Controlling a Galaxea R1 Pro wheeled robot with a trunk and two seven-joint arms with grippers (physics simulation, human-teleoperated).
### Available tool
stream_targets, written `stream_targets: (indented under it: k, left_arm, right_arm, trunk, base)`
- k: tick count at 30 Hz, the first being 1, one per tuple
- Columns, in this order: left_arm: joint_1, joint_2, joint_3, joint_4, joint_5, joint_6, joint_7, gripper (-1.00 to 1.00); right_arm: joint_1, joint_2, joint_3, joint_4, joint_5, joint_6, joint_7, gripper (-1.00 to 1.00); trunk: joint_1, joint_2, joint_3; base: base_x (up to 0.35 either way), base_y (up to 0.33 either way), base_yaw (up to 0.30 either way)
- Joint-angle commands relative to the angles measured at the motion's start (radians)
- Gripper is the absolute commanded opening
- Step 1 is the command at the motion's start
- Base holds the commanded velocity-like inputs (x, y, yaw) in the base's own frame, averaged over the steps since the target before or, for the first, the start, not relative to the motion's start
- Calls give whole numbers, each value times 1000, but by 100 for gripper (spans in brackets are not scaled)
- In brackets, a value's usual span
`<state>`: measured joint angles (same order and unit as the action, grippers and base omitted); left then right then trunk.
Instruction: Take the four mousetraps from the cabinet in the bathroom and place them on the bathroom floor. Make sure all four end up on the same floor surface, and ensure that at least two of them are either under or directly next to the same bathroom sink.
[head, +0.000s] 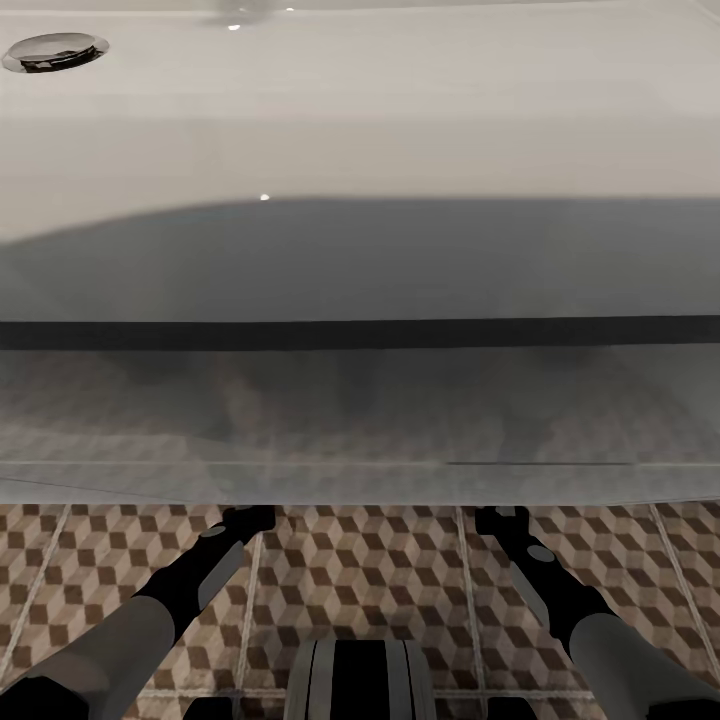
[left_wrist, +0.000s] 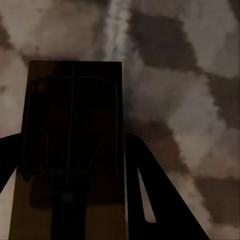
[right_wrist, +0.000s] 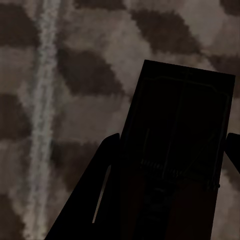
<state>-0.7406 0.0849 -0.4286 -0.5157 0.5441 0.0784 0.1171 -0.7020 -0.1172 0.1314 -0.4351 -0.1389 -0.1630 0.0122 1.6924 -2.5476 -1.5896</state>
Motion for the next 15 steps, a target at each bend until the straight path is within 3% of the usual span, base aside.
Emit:
stream_targets:
  k: [1,15]
  left_arm:
    - [0,2,-9,-3,4,4,10,-100]
    - [0,9,-9,-3,4,4,9,-100]
  right_arm:
    - [-1,-1,5,1,-12,-4,5,-100]
    - [-1,-1,5,1,-11,-4,5,-100]
  trunk:
    - [0,0,-1]
    - [0,0,-1]
  base:
    - [0,0,0]
    - [0,0,0]
